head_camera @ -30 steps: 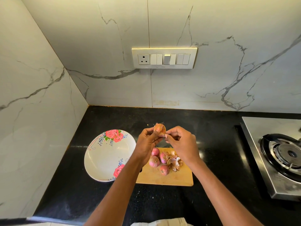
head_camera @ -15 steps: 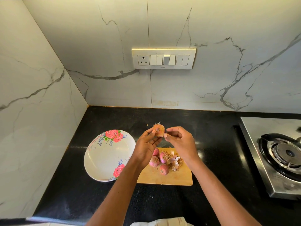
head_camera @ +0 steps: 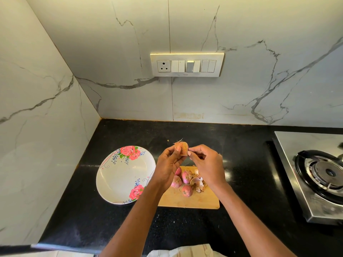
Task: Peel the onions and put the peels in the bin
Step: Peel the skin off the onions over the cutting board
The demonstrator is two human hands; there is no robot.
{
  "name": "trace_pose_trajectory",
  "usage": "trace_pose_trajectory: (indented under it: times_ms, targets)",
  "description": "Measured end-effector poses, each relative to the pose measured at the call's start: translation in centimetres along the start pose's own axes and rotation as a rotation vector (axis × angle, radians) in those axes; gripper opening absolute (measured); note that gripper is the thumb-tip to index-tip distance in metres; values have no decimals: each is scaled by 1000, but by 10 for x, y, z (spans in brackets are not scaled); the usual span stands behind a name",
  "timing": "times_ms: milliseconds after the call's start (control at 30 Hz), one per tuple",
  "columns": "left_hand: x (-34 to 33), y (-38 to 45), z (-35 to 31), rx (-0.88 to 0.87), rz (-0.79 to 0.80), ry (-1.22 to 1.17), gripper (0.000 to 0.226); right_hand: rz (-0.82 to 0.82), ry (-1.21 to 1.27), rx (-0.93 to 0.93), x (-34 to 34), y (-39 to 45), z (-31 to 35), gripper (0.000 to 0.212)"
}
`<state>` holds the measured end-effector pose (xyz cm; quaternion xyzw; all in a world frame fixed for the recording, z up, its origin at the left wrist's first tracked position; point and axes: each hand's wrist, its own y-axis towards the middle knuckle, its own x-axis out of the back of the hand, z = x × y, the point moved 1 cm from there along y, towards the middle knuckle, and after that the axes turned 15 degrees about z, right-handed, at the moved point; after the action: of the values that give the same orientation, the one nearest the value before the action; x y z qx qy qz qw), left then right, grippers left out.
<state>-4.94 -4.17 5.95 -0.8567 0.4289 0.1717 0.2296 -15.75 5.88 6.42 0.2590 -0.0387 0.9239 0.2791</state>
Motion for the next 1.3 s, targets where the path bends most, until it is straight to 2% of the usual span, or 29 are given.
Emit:
trace_pose_trajectory:
  times_ms: [200, 367, 767, 900, 1033, 1300]
  targets:
    - [1, 0, 5, 6, -9, -18, 27, 4, -25, 6, 0, 0, -1, 11]
    - [3, -1, 9, 1, -21, 55, 31, 4, -50, 12, -1, -2, 0, 8]
    - [0, -3, 9, -12, -9, 139, 30, -84, -17, 1, -7, -1, 6, 5]
    - [2, -2, 7, 9, -28, 28, 28, -10, 39, -28, -3, 6, 4, 5]
    - [6, 1, 5, 52, -54, 20, 34, 60, 145, -65, 2, 9, 0, 15]
    - [9, 0, 6, 46, -33, -8, 35, 165, 125, -75, 2, 7, 0, 17]
